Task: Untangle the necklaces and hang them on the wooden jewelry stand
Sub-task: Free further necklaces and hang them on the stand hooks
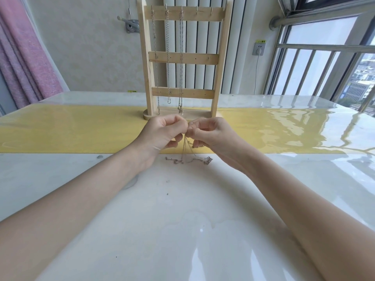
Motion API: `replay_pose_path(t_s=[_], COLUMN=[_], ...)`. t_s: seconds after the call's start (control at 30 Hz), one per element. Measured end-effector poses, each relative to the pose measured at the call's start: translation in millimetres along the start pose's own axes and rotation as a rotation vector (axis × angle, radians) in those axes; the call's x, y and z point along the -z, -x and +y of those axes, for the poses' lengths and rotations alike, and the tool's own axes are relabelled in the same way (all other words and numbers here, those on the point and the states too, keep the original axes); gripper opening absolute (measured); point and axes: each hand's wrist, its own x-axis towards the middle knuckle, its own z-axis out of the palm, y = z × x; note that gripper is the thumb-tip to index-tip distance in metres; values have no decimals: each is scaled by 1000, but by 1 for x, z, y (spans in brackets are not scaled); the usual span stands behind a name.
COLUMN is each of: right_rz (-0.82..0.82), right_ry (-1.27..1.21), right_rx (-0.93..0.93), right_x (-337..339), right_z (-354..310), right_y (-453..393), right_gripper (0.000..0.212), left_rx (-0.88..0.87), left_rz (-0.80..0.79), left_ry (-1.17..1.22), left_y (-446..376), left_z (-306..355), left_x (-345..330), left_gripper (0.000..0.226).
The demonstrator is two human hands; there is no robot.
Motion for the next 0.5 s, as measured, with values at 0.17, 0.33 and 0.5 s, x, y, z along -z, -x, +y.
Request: replay_pose_path(t_s=[0.17,0.33,0.5], right_rz=[92,117,93], right_ry=[-119,-90,-60], right_rx=[65,51,23], right_x=[10,5,2], right_z=[-4,-3,-2], right_y=[-1,-2,-1], right_gripper=[7,6,7], left_rx=[79,70,-142], left_rz=[-55,-46,73], left_ry=[250,236,-97], left_y=[-2,-4,-2], left_z=[5,3,2], left_x=[5,5,2], left_gripper=[7,10,26])
